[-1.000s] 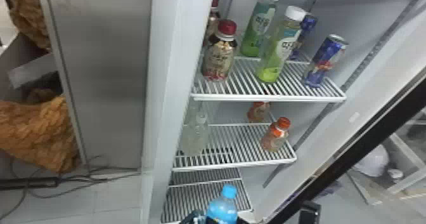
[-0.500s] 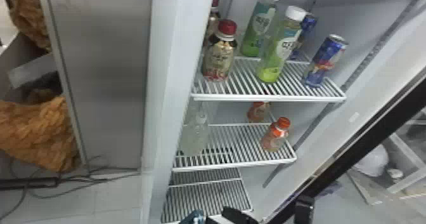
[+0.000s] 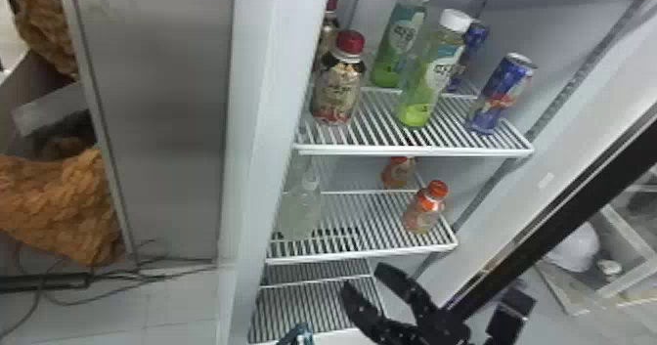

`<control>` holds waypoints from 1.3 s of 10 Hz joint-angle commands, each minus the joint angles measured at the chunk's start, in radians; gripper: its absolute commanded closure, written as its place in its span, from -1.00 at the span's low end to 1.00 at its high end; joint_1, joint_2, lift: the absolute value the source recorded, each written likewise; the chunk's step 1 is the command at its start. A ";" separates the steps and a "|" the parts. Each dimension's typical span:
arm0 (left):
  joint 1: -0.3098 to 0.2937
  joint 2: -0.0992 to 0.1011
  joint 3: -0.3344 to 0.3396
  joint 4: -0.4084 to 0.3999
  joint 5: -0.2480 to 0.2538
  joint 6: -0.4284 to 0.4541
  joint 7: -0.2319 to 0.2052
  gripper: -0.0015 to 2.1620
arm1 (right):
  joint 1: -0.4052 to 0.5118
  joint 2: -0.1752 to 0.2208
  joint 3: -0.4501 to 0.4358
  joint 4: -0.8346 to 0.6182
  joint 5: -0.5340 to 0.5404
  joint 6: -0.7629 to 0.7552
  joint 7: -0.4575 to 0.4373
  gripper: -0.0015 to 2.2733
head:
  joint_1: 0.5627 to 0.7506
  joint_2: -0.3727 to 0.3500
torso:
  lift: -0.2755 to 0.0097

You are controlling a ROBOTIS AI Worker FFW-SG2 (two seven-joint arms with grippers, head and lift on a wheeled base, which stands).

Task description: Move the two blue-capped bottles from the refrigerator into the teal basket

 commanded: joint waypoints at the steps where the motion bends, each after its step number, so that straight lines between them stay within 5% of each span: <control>1: 0.002 -0.001 0.001 0.000 -0.002 0.000 0.000 0.05 | 0.016 0.015 0.004 -0.018 0.009 -0.085 -0.046 -0.66 | 0.41 -0.94 | -0.07; 3: 0.002 -0.003 0.003 0.000 -0.002 0.000 0.000 0.05 | 0.021 0.022 0.024 -0.035 0.011 -0.158 -0.118 -0.71 | 0.41 -0.94 | -0.07; 9: 0.002 -0.006 0.004 0.000 -0.011 0.002 0.000 0.05 | 0.023 -0.045 0.184 -0.033 0.094 -0.441 -0.431 -0.77 | 0.41 -0.94 | -0.07; 13: -0.001 -0.001 0.000 0.000 -0.014 0.002 0.001 0.05 | -0.063 -0.054 0.219 0.134 0.132 -0.507 -0.491 -0.91 | 0.41 -0.94 | -0.07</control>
